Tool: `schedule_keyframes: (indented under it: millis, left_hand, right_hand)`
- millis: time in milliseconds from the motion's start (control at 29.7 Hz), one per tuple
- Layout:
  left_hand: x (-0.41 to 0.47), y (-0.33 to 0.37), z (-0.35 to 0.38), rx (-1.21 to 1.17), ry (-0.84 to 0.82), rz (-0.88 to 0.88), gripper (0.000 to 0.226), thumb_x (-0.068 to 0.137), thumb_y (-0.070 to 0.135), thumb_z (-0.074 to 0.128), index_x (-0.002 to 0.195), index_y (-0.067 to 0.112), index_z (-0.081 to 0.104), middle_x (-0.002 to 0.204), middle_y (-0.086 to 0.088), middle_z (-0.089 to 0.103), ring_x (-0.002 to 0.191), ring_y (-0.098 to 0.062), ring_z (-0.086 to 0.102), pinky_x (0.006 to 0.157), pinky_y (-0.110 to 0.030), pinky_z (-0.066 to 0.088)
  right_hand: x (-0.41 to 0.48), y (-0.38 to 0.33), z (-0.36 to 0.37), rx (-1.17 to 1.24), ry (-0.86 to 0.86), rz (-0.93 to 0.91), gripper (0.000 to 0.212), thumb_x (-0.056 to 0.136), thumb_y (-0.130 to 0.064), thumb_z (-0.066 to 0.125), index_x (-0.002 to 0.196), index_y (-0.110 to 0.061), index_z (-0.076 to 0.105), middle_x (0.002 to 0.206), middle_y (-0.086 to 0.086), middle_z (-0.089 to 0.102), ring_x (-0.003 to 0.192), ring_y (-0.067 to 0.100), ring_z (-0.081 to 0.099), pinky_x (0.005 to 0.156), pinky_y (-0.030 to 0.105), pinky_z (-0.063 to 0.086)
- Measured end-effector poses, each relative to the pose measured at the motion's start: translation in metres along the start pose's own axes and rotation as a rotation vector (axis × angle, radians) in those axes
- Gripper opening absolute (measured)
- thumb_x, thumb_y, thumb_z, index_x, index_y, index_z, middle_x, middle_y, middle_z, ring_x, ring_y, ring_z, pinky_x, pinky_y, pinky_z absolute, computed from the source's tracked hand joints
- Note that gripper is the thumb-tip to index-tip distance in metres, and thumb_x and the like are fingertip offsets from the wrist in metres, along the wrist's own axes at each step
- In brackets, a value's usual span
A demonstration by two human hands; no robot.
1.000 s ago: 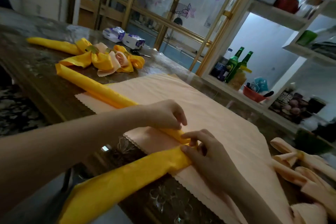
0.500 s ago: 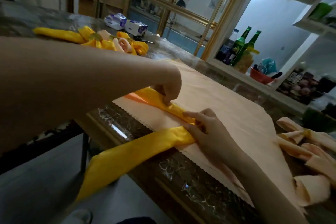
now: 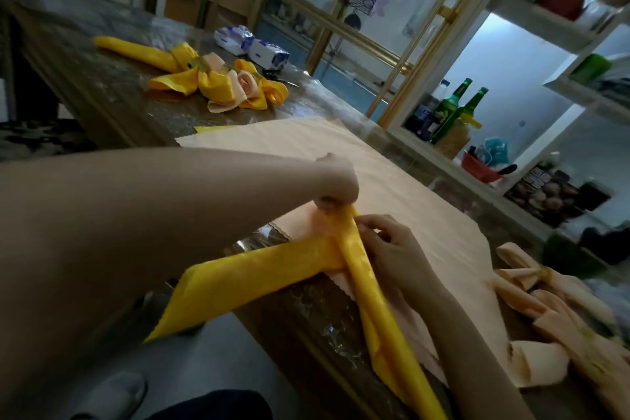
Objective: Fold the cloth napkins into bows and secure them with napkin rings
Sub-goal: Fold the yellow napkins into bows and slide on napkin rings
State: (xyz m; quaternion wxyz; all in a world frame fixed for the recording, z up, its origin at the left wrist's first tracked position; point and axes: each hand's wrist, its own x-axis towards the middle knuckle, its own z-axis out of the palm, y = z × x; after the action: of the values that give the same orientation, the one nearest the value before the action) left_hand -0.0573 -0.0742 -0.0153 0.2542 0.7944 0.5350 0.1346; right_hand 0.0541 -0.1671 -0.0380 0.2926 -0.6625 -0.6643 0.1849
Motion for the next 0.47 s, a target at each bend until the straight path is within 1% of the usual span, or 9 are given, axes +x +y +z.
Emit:
schedule_keyframes:
  millis: [34, 101, 169, 236, 303, 337, 404, 438, 472]
  left_hand:
    - [0.001, 0.000, 0.006, 0.009, 0.052, 0.001, 0.007, 0.087, 0.009, 0.055, 0.081, 0.007, 0.058, 0.091, -0.012, 0.061, 0.074, -0.024, 0.063, 0.062, -0.028, 0.048]
    - [-0.001, 0.002, 0.019, 0.035, 0.172, -0.022, 0.017, 0.092, 0.006, 0.047, 0.102, 0.005, 0.060, 0.109, -0.012, 0.059, 0.099, -0.027, 0.060, 0.067, -0.029, 0.040]
    - [-0.005, 0.002, 0.027, 0.056, 0.207, -0.013, 0.024, 0.095, 0.006, 0.042, 0.112, 0.006, 0.058, 0.118, -0.012, 0.057, 0.110, -0.029, 0.057, 0.069, -0.030, 0.038]
    - [-0.005, 0.000, 0.024, 0.021, 0.168, -0.052, 0.024, 0.094, 0.012, 0.044, 0.113, 0.007, 0.058, 0.119, -0.011, 0.057, 0.109, -0.028, 0.057, 0.070, -0.029, 0.037]
    - [-0.001, -0.003, 0.015, 0.004, 0.114, -0.076, 0.027, 0.090, 0.026, 0.052, 0.112, 0.011, 0.058, 0.110, -0.009, 0.059, 0.099, -0.025, 0.059, 0.067, -0.026, 0.040]
    - [-0.001, -0.006, 0.008, 0.028, 0.088, -0.060, 0.032, 0.087, 0.033, 0.055, 0.112, 0.012, 0.057, 0.108, -0.009, 0.058, 0.096, -0.024, 0.059, 0.066, -0.026, 0.041]
    - [0.005, -0.008, -0.004, 0.141, 0.019, 0.032, 0.046, 0.083, 0.041, 0.061, 0.120, 0.013, 0.053, 0.119, -0.010, 0.053, 0.104, -0.026, 0.056, 0.073, -0.029, 0.044]
    - [0.008, -0.008, -0.007, 0.196, -0.018, 0.105, 0.050, 0.083, 0.041, 0.064, 0.124, 0.014, 0.052, 0.123, -0.010, 0.050, 0.108, -0.027, 0.054, 0.078, -0.031, 0.046]
    - [0.011, -0.007, -0.007, 0.227, -0.055, 0.186, 0.049, 0.084, 0.039, 0.064, 0.125, 0.014, 0.053, 0.124, -0.010, 0.051, 0.108, -0.026, 0.054, 0.081, -0.031, 0.048]
  right_hand:
    - [-0.001, -0.001, -0.002, 0.079, 0.009, 0.030, 0.022, 0.099, -0.020, 0.043, 0.104, -0.025, 0.064, 0.102, -0.006, 0.059, 0.089, 0.010, 0.057, 0.072, 0.015, 0.047]
    - [-0.003, -0.004, -0.004, 0.124, 0.023, 0.060, 0.026, 0.099, -0.031, 0.040, 0.104, -0.024, 0.065, 0.096, -0.005, 0.061, 0.086, 0.009, 0.057, 0.072, 0.017, 0.048]
    - [-0.005, -0.007, -0.004, 0.012, -0.033, 0.065, 0.029, 0.095, -0.044, 0.041, 0.104, -0.026, 0.062, 0.101, -0.006, 0.058, 0.090, 0.007, 0.055, 0.080, 0.022, 0.047]
    - [-0.006, -0.009, -0.003, -0.026, -0.059, 0.062, 0.023, 0.092, -0.045, 0.048, 0.101, -0.028, 0.060, 0.106, -0.007, 0.056, 0.094, 0.006, 0.055, 0.084, 0.025, 0.046]
    - [-0.007, -0.008, -0.005, -0.043, -0.052, 0.075, 0.017, 0.090, -0.037, 0.057, 0.101, -0.025, 0.062, 0.109, -0.007, 0.054, 0.094, 0.006, 0.055, 0.084, 0.025, 0.047]
    - [-0.007, -0.009, -0.006, -0.057, -0.062, 0.075, 0.017, 0.089, -0.035, 0.059, 0.102, -0.025, 0.062, 0.110, -0.007, 0.053, 0.094, 0.006, 0.054, 0.084, 0.024, 0.047]
    - [-0.007, -0.010, -0.005, -0.103, -0.081, 0.049, 0.015, 0.088, -0.034, 0.061, 0.101, -0.027, 0.062, 0.111, -0.009, 0.051, 0.092, 0.007, 0.052, 0.078, 0.018, 0.045]
    - [-0.007, -0.010, -0.003, -0.137, -0.079, 0.027, 0.013, 0.088, -0.034, 0.061, 0.100, -0.029, 0.061, 0.112, -0.010, 0.051, 0.091, 0.006, 0.051, 0.075, 0.015, 0.042]
    - [-0.008, -0.010, -0.001, -0.168, -0.065, -0.003, 0.013, 0.088, -0.033, 0.061, 0.101, -0.032, 0.060, 0.112, -0.012, 0.050, 0.089, 0.004, 0.050, 0.072, 0.012, 0.039]
